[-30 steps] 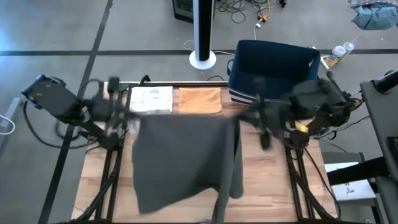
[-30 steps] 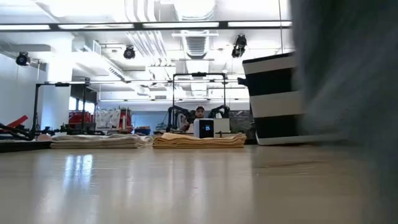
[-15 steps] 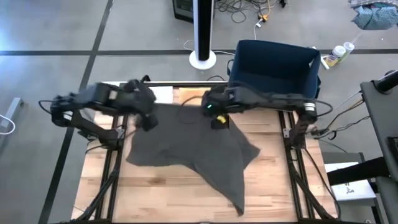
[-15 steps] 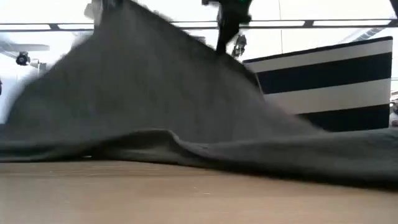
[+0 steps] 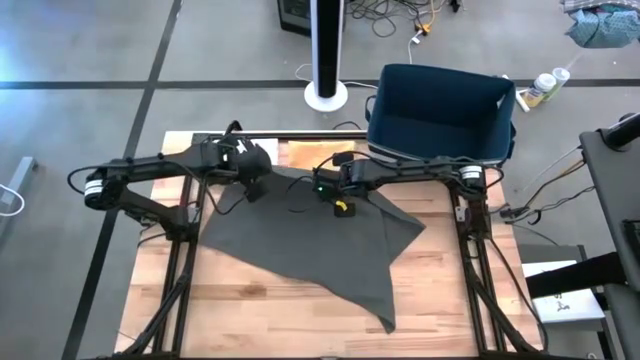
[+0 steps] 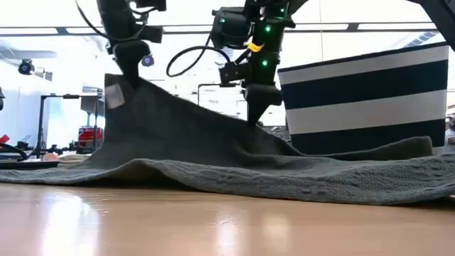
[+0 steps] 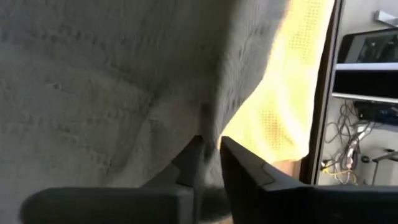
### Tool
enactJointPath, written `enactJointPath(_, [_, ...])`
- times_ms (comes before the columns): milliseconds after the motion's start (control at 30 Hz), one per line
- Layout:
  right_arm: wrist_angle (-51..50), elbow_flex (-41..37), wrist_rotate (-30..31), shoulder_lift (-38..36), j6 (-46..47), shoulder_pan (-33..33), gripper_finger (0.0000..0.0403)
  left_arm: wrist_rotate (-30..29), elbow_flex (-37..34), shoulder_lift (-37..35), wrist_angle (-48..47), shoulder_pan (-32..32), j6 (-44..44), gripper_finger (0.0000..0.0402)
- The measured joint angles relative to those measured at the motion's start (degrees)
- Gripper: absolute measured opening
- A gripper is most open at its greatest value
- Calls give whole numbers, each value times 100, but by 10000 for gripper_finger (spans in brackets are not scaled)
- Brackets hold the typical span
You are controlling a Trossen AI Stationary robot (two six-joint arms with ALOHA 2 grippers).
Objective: Fold towel
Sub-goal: Fold the black towel
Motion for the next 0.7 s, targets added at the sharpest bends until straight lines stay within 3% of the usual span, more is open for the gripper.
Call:
enactJointPath(200, [-78,-4,-38,-465,105,-124,145,-342,156,-22,-5,242,192,52])
enactJointPath(367, [-971,-75,-1292,-951,934,124,189,-315,556,-41,-56,210,323,97])
enactJointPath(433, [-1233,-218,-1460,-1131,1337,357,194,-143,771,-66,-107,205,324,113])
enactJointPath(567, [-1198,-760,-1524,-1441,2025,1026,194,628,1092,-108,-119,207,243,137])
enactJointPath(700, [-784,-1504,-1556,-1524,2834,1808,190,2516,934,-154,298,0,175,145])
